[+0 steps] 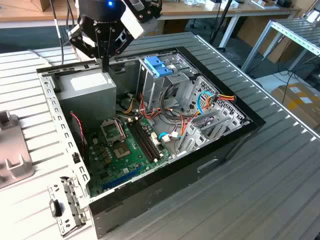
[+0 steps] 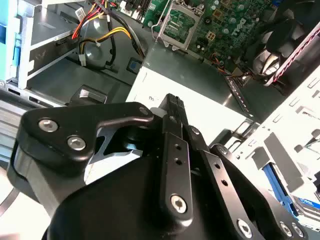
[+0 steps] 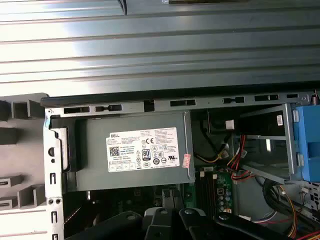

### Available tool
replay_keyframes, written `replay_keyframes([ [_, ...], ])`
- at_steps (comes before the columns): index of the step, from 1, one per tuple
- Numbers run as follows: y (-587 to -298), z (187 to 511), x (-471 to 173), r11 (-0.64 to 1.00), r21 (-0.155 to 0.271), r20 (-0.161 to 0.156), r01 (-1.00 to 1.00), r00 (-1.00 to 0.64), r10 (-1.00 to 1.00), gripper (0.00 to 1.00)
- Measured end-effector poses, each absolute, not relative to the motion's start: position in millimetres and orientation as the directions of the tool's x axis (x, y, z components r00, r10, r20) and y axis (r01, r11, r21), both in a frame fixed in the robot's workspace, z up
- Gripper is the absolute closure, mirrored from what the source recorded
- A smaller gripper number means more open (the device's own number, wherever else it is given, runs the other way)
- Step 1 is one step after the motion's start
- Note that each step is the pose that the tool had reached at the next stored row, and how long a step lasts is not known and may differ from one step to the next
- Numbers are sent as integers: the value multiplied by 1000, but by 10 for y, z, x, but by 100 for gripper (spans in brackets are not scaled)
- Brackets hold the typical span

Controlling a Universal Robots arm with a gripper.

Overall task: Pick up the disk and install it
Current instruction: 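Reach for the disk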

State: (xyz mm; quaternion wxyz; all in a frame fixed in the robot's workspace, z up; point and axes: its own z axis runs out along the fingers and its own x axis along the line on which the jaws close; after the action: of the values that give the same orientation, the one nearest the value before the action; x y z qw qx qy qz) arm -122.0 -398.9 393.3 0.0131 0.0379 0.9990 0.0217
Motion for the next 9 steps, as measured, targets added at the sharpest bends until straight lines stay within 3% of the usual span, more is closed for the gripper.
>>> replay_keyframes([
  [9, -3989, 3933, -1229, 996, 44, -24, 75, -997, 76, 89],
])
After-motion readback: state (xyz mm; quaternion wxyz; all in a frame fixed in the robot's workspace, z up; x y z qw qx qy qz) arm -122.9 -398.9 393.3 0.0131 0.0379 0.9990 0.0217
